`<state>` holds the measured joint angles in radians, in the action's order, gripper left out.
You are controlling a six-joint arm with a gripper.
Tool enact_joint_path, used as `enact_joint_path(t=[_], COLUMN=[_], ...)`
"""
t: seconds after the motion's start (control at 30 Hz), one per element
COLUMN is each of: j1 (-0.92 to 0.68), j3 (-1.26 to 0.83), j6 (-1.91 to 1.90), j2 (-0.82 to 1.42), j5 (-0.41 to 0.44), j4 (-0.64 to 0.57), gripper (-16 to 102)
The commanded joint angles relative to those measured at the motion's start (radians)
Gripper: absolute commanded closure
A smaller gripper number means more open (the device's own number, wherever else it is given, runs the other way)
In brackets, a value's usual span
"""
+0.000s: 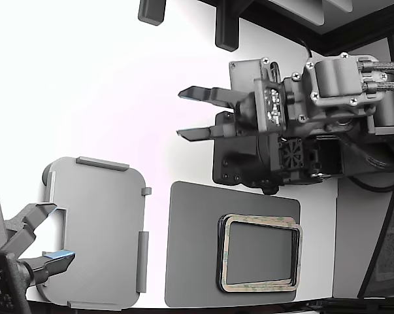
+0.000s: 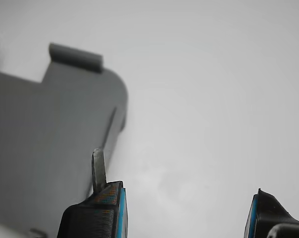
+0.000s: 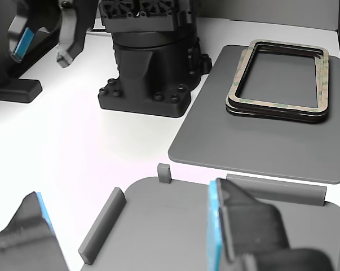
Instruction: Move top rectangular frame to the holder.
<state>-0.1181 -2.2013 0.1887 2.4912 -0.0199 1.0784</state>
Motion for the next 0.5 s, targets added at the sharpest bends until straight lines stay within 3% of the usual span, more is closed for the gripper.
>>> enact_joint_path(t=[0.0,0.2,0.47], j1=[-0.077,-0.264,-0.433], j3=[0.118,0.186,0.364], j6=[-0.011,0.018,-0.011], j2=[-0.055,-0.126,-0.334], j5=[0.003,0.086,0.127], j4=[0.043,0.127,0.262], gripper=[-14,-14,-14])
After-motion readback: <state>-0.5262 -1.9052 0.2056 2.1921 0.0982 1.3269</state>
